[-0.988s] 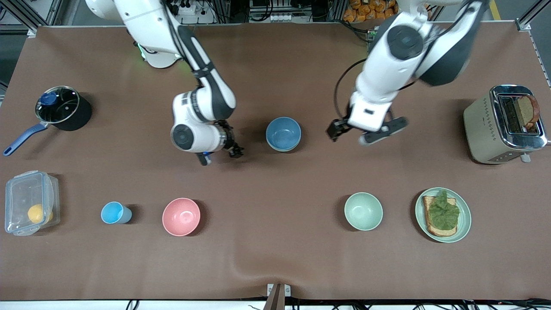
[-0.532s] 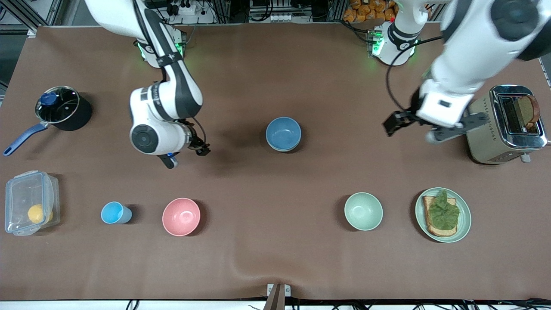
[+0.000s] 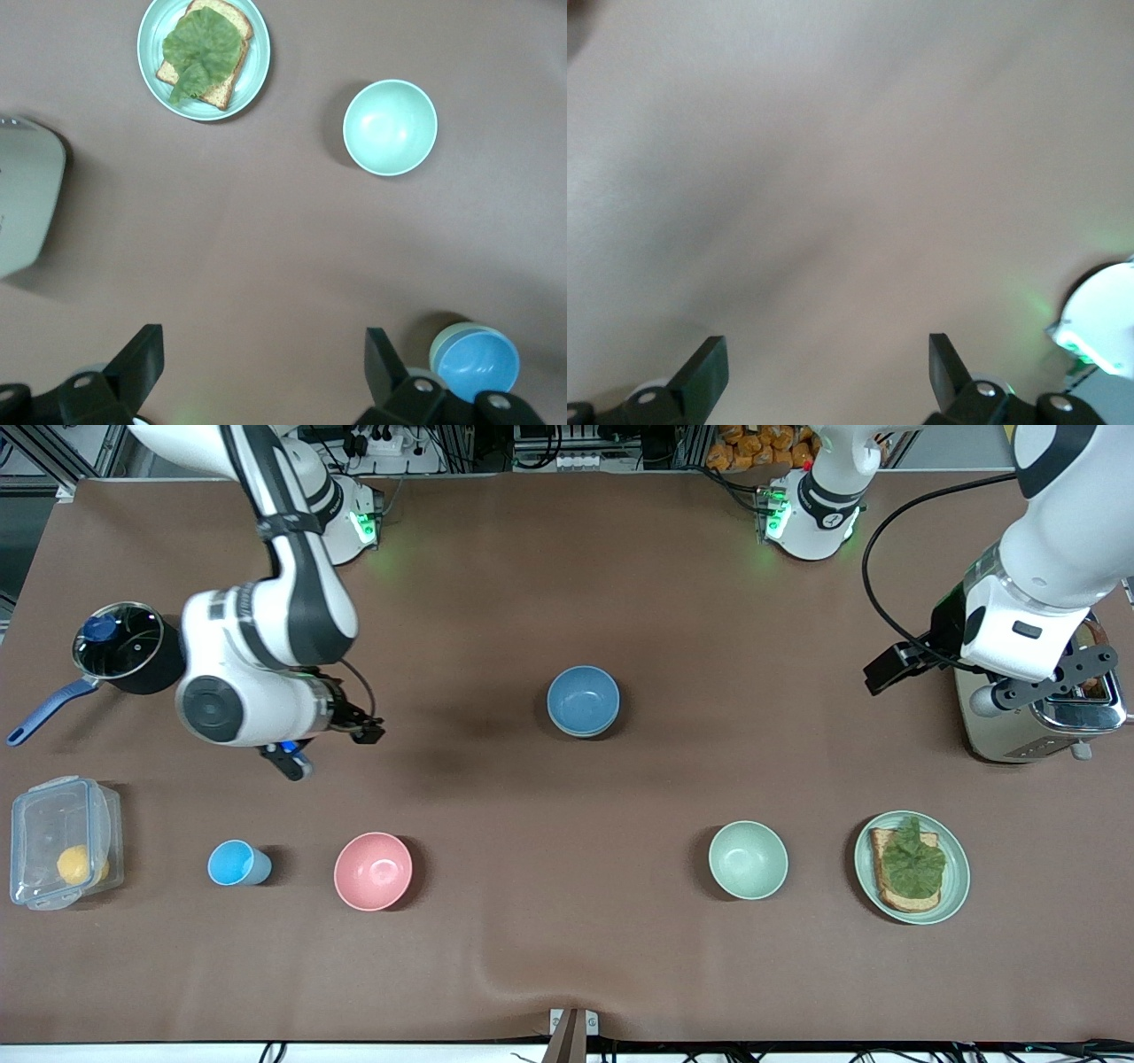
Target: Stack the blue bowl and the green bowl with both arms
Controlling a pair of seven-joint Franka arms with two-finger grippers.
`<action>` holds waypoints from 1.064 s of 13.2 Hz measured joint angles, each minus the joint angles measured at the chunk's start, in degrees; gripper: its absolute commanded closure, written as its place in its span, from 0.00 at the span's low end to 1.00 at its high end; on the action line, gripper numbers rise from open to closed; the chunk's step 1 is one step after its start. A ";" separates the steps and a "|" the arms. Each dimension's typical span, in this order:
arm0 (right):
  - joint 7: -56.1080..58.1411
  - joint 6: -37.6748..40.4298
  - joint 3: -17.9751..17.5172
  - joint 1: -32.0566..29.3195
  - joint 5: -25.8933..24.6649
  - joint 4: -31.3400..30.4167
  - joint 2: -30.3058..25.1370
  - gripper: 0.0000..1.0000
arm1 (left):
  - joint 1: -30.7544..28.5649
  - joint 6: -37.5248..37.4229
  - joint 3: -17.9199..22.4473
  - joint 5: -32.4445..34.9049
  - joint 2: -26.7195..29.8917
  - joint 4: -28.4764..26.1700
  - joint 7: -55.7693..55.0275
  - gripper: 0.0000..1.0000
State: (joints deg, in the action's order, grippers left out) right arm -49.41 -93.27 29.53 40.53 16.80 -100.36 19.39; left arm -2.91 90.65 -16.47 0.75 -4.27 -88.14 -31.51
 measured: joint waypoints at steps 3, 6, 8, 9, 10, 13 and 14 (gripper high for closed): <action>10.40 4.41 0.48 -5.69 -0.29 5.68 -0.07 0.00 | 1.38 -0.38 5.39 0.00 0.15 0.78 14.12 0.00; 19.31 4.90 -0.16 -12.61 -0.87 7.34 -0.07 0.00 | 1.41 -0.76 7.62 -0.03 1.06 1.10 18.39 0.00; 20.60 5.00 -2.57 -16.54 -5.41 8.67 -0.10 0.00 | 2.14 -0.82 7.66 -0.03 1.32 1.10 18.75 0.00; 20.77 5.01 -3.53 -17.55 -7.36 9.27 -0.20 0.00 | 2.81 -0.83 7.65 -0.03 1.32 1.09 18.75 0.00; 20.77 5.01 -4.78 -18.55 -8.85 9.96 -0.54 0.00 | 3.27 -0.83 7.64 -0.03 1.32 1.09 18.75 0.00; 24.31 5.16 -10.61 -24.31 -12.47 11.45 -4.20 0.00 | 3.46 -0.85 7.72 -0.03 1.32 1.08 18.75 0.00; 28.13 5.42 -13.53 -27.07 -13.19 11.61 -6.13 0.00 | 3.46 -0.85 7.75 -0.03 1.32 1.08 18.75 0.00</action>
State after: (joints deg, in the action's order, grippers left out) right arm -21.29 -87.85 15.99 13.45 3.62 -88.75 13.25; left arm 0.55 89.80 -8.72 0.71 -2.95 -87.06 -12.77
